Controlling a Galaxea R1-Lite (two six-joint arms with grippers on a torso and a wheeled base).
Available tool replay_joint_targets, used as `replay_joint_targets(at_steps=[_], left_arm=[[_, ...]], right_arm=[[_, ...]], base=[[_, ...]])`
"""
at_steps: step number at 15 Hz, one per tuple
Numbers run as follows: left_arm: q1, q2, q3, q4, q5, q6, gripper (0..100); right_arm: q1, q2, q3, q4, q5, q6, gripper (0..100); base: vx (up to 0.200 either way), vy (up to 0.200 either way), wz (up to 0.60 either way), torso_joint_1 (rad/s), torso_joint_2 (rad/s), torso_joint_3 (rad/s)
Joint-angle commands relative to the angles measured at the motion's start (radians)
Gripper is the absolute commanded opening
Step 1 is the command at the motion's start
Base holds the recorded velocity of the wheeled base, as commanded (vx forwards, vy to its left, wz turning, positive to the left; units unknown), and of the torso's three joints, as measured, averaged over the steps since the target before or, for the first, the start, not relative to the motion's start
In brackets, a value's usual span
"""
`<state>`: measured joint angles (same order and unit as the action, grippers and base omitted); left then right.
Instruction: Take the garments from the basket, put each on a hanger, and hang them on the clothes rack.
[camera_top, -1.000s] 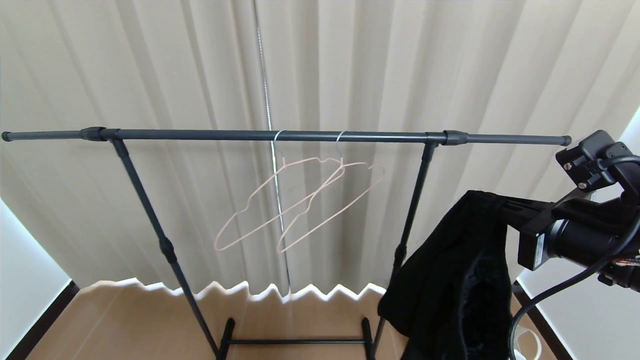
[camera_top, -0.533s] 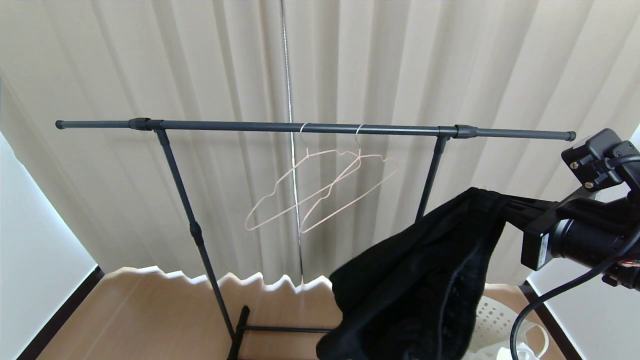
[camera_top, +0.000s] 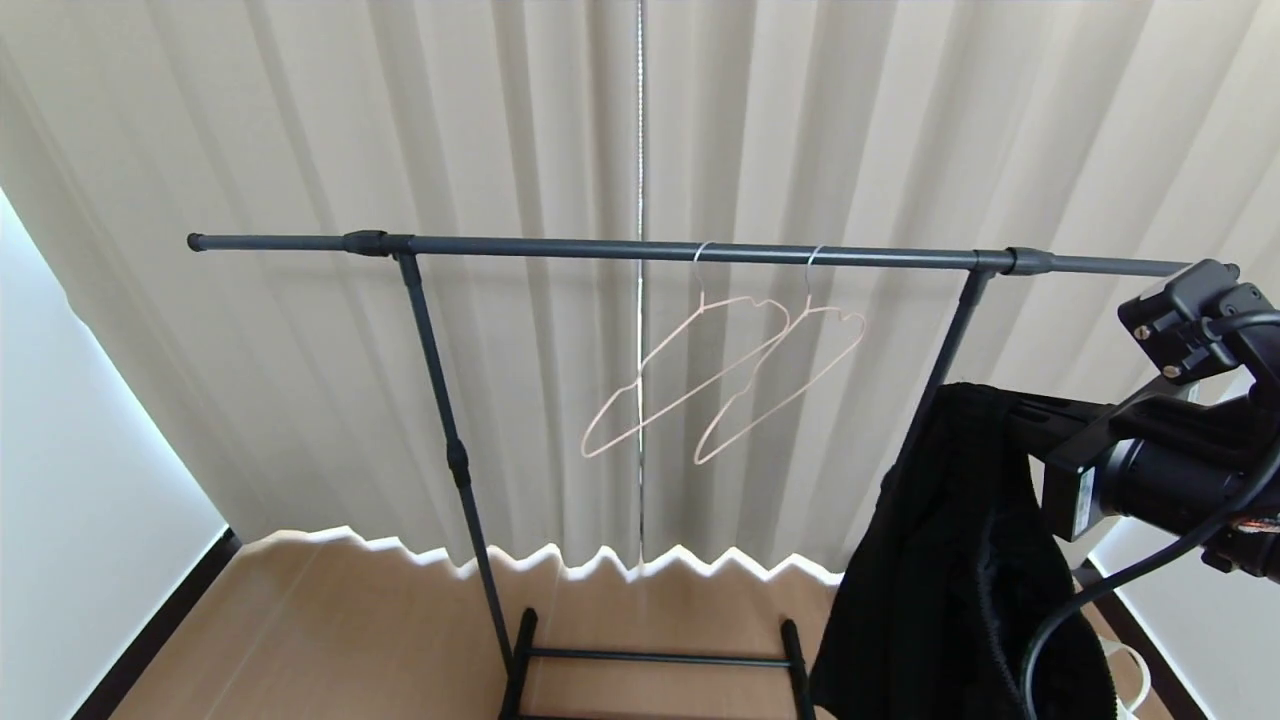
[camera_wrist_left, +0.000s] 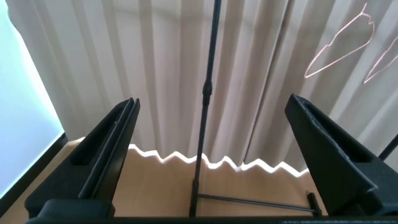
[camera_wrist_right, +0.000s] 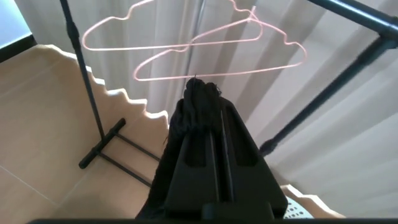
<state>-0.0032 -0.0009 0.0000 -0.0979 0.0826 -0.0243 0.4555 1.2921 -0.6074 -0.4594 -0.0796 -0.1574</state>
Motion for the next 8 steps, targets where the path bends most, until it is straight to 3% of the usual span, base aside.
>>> replay_joint_targets(at_steps=[1, 2, 7, 8], left_arm=[[0.0, 0.001, 0.0, 0.0, 0.002, 0.0, 100], [0.0, 0.001, 0.0, 0.0, 0.002, 0.0, 100], [0.0, 0.001, 0.0, 0.0, 0.002, 0.0, 100], [0.0, 0.001, 0.0, 0.0, 0.002, 0.0, 100]], right_arm=[[0.006, -0.001, 0.006, -0.001, 0.0, -0.001, 0], [0.028, -0.001, 0.018, -0.001, -0.008, -0.001, 0], [0.043, -0.02, 0.043, -0.001, -0.008, -0.042, 0], [0.043, -0.02, 0.044, -0.001, -0.008, -0.056, 0]], base=[[0.0, 0.0, 0.0, 0.0, 0.0, 0.0], [0.0, 0.0, 0.0, 0.0, 0.0, 0.0], [0.0, 0.0, -0.6, 0.002, 0.0, 0.003], [0.0, 0.0, 0.0, 0.0, 0.0, 0.0]])
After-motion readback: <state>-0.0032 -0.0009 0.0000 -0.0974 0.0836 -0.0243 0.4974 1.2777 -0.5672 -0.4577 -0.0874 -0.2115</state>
